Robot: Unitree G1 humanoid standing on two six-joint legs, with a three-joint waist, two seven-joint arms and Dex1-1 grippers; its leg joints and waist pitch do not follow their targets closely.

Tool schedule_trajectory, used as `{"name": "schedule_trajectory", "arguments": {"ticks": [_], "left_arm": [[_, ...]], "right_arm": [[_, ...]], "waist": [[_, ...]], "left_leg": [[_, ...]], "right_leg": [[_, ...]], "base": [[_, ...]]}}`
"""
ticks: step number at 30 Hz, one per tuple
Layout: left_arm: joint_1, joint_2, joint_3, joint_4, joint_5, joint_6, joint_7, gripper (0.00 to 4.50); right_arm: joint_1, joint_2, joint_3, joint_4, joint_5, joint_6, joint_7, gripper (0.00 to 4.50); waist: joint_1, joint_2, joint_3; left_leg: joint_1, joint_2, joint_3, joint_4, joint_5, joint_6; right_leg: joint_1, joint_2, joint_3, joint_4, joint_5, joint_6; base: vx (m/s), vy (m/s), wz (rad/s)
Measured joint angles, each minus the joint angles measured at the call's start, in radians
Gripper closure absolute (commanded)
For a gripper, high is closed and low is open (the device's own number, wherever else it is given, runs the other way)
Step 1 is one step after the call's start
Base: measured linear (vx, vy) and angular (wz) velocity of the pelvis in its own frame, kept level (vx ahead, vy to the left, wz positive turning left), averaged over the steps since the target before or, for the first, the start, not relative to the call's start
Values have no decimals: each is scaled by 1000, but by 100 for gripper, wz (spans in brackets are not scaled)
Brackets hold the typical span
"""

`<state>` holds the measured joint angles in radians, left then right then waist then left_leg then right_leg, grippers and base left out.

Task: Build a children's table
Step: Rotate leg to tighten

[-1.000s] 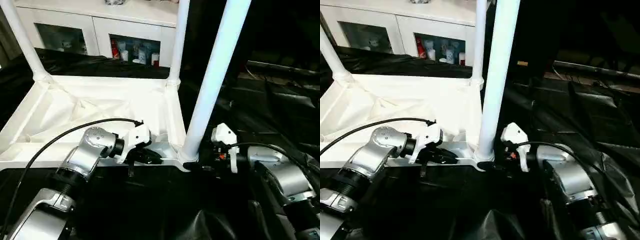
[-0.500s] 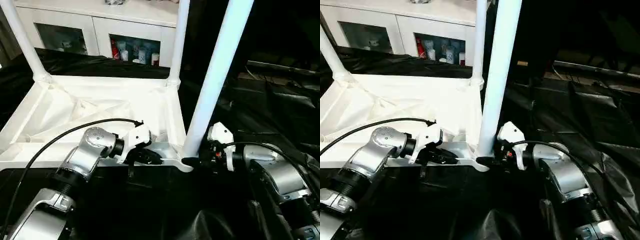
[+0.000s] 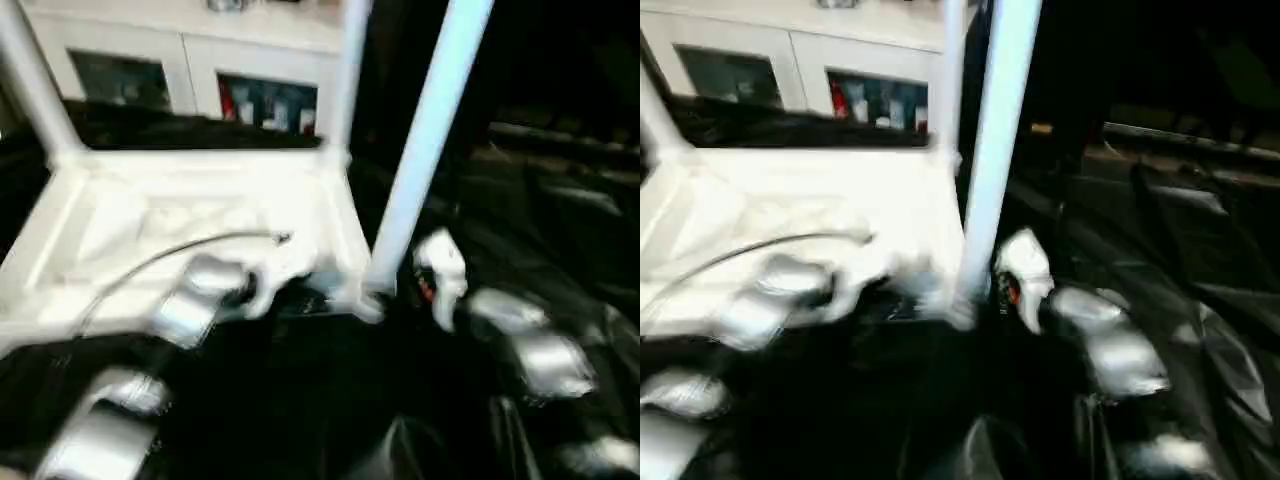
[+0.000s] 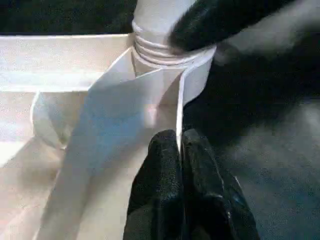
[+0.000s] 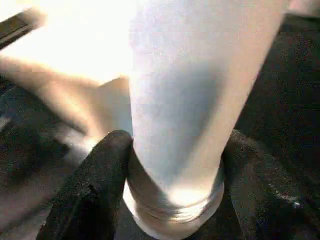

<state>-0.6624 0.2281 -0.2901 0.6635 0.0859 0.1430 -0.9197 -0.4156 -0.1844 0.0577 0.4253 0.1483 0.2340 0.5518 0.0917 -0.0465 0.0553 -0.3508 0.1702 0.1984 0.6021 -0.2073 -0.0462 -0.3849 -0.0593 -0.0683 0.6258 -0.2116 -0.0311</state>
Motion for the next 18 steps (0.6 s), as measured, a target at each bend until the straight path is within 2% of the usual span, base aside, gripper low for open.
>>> {"name": "schedule_trajectory", "arguments": {"ticks": [3, 8, 10, 11, 16, 18], "left_arm": [[-21, -61, 9, 21, 12, 53, 103, 450], [-60, -121, 12, 82, 39, 67, 191, 450], [-69, -128, 11, 98, 49, 60, 200, 450], [-69, -128, 10, 99, 51, 58, 200, 450], [-69, -126, 9, 99, 56, 54, 198, 450], [-69, -121, 9, 99, 55, 46, 185, 450]], "right_arm": [[-37, 89, -57, 46, 11, -1, -174, 201], [-92, 140, -63, 98, -51, -18, -325, 205], [-94, 143, -62, 107, -79, -32, -329, 205], [-94, 143, -62, 107, -79, -35, -329, 184], [-88, 129, -63, 105, -58, -40, -284, 151], [-81, 101, -61, 97, -51, -40, -222, 123]], "waist": [[-4, 1, -1], [-3, 2, -2], [-2, 1, -3], [-2, 1, -3], [-2, 1, -3], [-2, 1, -3]], "left_leg": [[1, 0, 0, 0, 0, 0], [1, 0, 0, -2, 0, 0], [1, 0, 0, -2, 0, 0], [1, 0, 0, -2, 0, 0], [1, 0, 0, -2, 0, 0], [1, 0, 0, -2, 0, 0]], "right_leg": [[0, 0, 0, 1, 1, 0], [0, 0, 0, 0, 0, 1], [1, 0, 0, -1, 0, 1], [2, 0, 0, -2, 0, 1], [2, 0, 0, -2, 0, 1], [2, 0, 0, -2, 0, 1]], "base": [[0, 0, 0], [0, 0, 0], [0, 0, 0], [0, 0, 0], [0, 0, 0], [0, 0, 0]]}}
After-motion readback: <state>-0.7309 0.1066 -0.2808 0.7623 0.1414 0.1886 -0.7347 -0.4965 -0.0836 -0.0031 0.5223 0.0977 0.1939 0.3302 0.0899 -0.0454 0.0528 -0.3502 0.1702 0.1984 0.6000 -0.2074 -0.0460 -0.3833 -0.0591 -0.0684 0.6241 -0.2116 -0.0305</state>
